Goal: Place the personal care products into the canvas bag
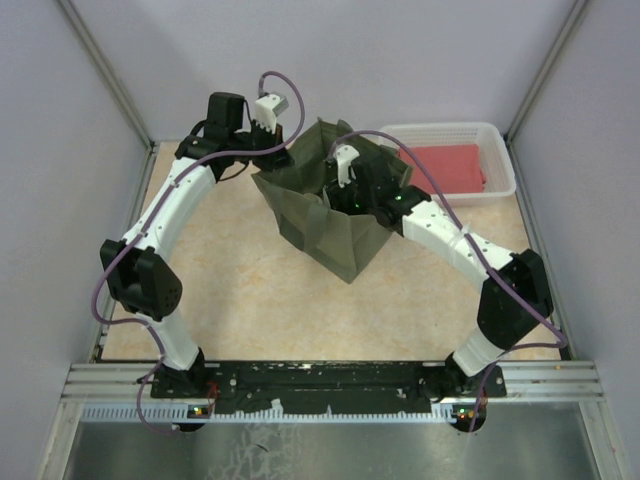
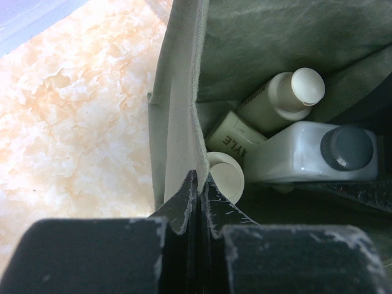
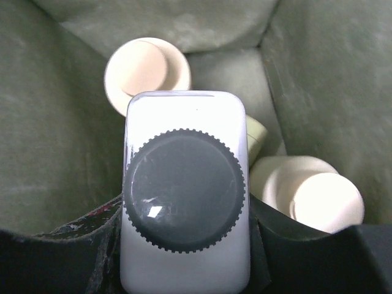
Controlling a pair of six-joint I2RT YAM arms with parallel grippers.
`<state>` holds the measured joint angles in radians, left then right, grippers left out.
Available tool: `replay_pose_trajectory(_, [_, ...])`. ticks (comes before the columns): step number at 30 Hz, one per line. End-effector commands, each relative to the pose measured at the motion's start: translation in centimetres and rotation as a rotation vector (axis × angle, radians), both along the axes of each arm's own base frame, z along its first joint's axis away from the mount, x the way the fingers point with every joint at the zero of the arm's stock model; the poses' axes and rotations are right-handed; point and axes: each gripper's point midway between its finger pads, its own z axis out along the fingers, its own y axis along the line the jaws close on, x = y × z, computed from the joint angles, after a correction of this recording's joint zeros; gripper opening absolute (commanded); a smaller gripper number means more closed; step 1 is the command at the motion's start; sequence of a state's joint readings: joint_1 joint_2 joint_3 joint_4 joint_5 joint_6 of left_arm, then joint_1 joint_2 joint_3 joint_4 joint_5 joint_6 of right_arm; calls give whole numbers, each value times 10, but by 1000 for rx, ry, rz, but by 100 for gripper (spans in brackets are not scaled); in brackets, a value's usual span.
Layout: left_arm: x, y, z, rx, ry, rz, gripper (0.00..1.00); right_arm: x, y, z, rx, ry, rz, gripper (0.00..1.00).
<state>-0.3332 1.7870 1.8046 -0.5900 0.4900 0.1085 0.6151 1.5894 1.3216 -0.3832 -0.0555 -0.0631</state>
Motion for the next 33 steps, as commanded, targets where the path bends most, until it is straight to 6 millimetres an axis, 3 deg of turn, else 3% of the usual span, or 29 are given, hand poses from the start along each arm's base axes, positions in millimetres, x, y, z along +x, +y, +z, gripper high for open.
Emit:
replay_pose_trajectory(1, [2,3,8,-4,-14,2,0,-5,-98,-37,-233,125,-304,0])
replay_pose_trajectory(6, [2,2,9,-7,-15,1,0,4,-132,-29,-262,113,-474,0])
replay_pose_trajectory(14, [3,1,7,-9,-12,-1,0,11,-152,-31,-327,96,-613,0])
replay_pose_trajectory(22, [5,1,5,-9,-10,-1,0,14,-122,-61,-236,160,-505,0])
replay_pose_trajectory(25, [5,1,4,-6,-7,1,0,8,-106,-67,-209,182,-446,0])
replay_pose_trajectory(29, [6,1,4,-8,-10,2,0,-4,-92,-90,-266,235,-389,0])
replay_pose_trajectory(33, [6,0,4,-13,-8,-1,0,-11,-81,-97,-274,250,-357,0])
